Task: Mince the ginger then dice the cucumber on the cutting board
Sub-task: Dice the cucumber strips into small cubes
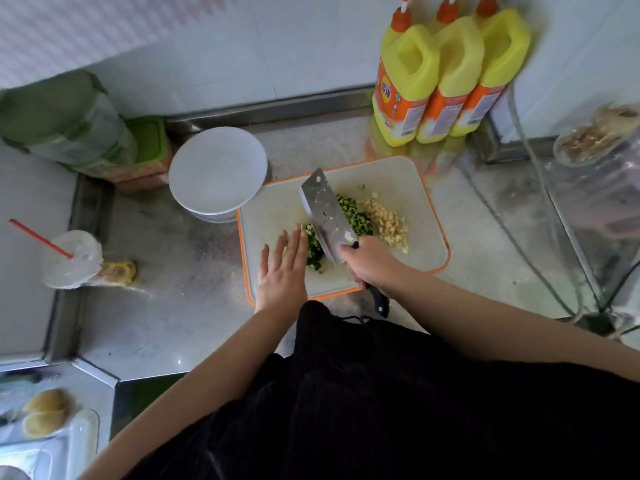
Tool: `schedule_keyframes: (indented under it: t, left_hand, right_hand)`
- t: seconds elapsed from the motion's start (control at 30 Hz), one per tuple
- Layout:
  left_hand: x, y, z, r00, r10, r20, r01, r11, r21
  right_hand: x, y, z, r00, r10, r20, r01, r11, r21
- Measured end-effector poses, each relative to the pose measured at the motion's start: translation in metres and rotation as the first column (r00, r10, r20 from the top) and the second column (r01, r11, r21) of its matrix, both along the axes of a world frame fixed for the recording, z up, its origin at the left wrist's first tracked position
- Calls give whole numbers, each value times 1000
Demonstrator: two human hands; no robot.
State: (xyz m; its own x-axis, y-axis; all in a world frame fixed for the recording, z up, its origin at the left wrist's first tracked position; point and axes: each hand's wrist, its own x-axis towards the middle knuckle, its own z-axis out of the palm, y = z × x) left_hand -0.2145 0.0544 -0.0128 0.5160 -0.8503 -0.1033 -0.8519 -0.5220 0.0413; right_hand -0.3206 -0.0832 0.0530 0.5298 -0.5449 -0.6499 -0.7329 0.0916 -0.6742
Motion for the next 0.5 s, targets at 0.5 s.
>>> schedule_keyframes:
  t: [0.5]
  left_hand:
    - [12, -51, 27, 986, -67, -153, 24, 963, -268]
  right_hand:
    - [-64, -34, -10, 969, -178, 171, 212, 956, -202]
